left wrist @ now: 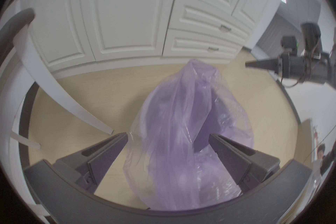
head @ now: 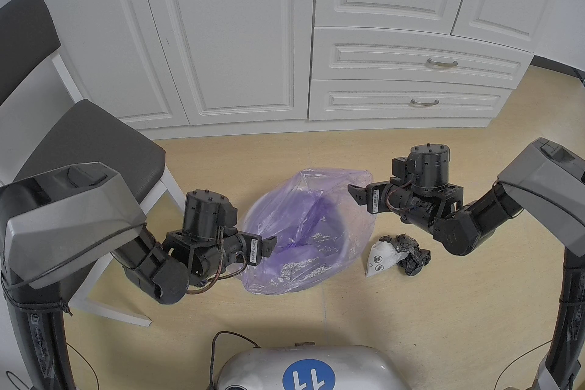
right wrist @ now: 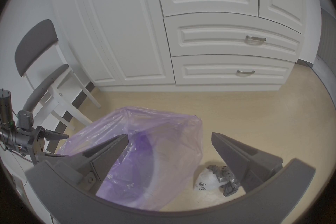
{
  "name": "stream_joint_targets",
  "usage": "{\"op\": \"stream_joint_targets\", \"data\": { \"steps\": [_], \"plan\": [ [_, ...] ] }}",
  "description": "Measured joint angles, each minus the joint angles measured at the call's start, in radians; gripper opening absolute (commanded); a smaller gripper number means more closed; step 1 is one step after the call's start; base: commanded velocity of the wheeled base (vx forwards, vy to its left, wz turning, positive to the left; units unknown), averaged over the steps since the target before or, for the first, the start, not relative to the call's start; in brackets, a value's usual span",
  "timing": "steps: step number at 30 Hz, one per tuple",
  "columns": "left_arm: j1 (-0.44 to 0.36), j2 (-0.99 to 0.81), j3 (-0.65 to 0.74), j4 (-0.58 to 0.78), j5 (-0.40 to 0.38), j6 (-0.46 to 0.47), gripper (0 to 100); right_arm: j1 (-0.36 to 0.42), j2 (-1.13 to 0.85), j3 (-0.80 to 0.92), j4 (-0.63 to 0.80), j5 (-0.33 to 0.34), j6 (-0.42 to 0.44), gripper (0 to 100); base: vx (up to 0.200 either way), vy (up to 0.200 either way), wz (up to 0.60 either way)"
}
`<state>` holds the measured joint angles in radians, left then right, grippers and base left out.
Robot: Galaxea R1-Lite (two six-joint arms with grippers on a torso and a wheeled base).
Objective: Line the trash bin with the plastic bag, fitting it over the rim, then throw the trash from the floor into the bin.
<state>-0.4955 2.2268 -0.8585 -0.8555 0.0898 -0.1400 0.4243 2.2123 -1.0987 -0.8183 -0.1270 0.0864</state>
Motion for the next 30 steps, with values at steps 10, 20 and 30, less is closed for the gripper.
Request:
{"op": "stream_joint_targets", "data": {
  "steps": [10, 20, 30],
  "plan": [
    [0.04, 0.054, -0.259, 0.224, 0.134, 0.138, 100, -0.056, 0.087, -0.049, 0.054, 0.003, -0.031, 100, 0.0, 0.0, 0.0],
    [0.141, 0.166, -0.365, 0.183, 0.179, 0.144, 100, -0.09, 0.191, -0.094, 0.056, 0.006, -0.058, 100, 0.0, 0.0, 0.0],
    [0.154, 0.211, -0.372, 0.144, 0.177, 0.1, 100, -0.096, 0.27, -0.145, 0.049, 0.006, -0.056, 100, 0.0, 0.0, 0.0]
  ]
}}
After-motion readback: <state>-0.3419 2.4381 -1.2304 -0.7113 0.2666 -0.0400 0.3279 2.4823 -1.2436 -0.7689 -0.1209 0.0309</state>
